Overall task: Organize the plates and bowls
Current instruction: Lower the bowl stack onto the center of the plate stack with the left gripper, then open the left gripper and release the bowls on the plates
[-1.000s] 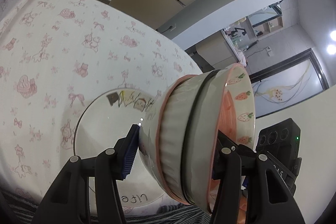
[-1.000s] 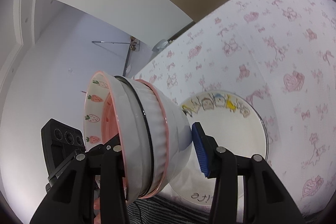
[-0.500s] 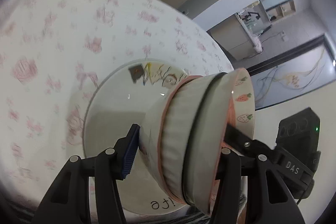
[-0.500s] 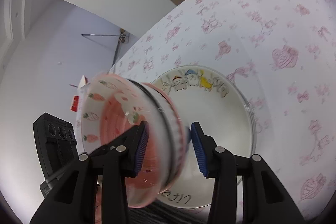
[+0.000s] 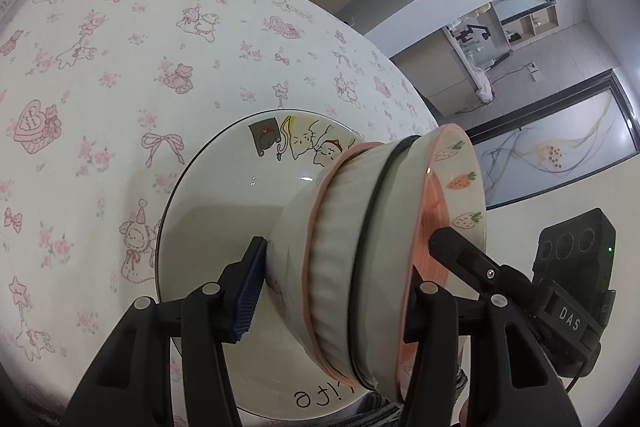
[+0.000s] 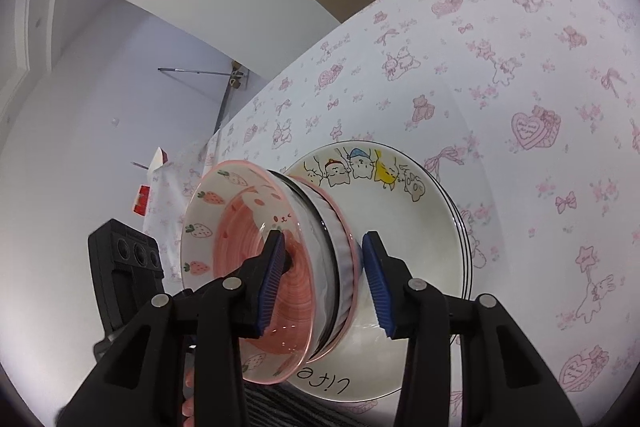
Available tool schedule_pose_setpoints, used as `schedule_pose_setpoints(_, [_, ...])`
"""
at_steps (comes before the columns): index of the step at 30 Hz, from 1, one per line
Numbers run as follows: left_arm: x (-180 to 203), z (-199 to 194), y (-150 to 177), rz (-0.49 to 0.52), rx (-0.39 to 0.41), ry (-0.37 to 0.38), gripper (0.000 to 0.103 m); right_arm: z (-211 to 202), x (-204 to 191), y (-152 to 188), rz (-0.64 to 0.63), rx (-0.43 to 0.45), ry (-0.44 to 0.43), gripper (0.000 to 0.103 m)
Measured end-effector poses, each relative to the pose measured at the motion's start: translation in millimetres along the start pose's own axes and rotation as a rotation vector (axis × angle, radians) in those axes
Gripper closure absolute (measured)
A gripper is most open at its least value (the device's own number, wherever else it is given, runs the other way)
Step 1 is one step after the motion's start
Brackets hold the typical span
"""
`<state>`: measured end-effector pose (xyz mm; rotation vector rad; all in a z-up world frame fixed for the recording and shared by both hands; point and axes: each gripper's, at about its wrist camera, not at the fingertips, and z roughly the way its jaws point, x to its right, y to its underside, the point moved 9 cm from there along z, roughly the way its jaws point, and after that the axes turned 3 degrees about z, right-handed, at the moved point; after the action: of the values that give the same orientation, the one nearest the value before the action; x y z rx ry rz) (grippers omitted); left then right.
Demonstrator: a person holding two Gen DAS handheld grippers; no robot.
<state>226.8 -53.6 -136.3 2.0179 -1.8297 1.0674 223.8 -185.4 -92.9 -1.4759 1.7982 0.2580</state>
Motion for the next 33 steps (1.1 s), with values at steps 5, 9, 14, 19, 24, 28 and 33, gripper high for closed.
schedule_pose_setpoints(5, [2,1,0,0.021,0.001,-0.014,0.048,1,0,0,-0.024,0.011,0.034,0.063])
schedule_pose_setpoints(9, [2,1,1,0.029,-0.006,-0.022,0.048,4,1,0,-0.031,0.011,0.046,0.063])
schedule_pose_setpoints(14, [2,4,1,0.049,-0.024,-0.034,0.046,10,3,3,-0.032,0.001,0.050,0.063])
schedule_pose_setpoints(19, [1,5,2,0.072,-0.024,-0.057,0.043,19,11,7,0.001,0.002,0.031,0.072])
schedule_pose_setpoints(24, [2,5,2,0.084,-0.027,-0.059,0.043,19,11,8,-0.009,0.022,0.024,0.072])
schedule_pose_setpoints(28, [6,1,3,0.148,-0.006,-0.106,0.043,18,7,9,-0.038,0.027,0.028,0.068])
schedule_pose_setpoints(33, [9,-20,-6,0.212,0.112,-0.213,0.019,9,1,4,-0.047,0.082,-0.027,0.050])
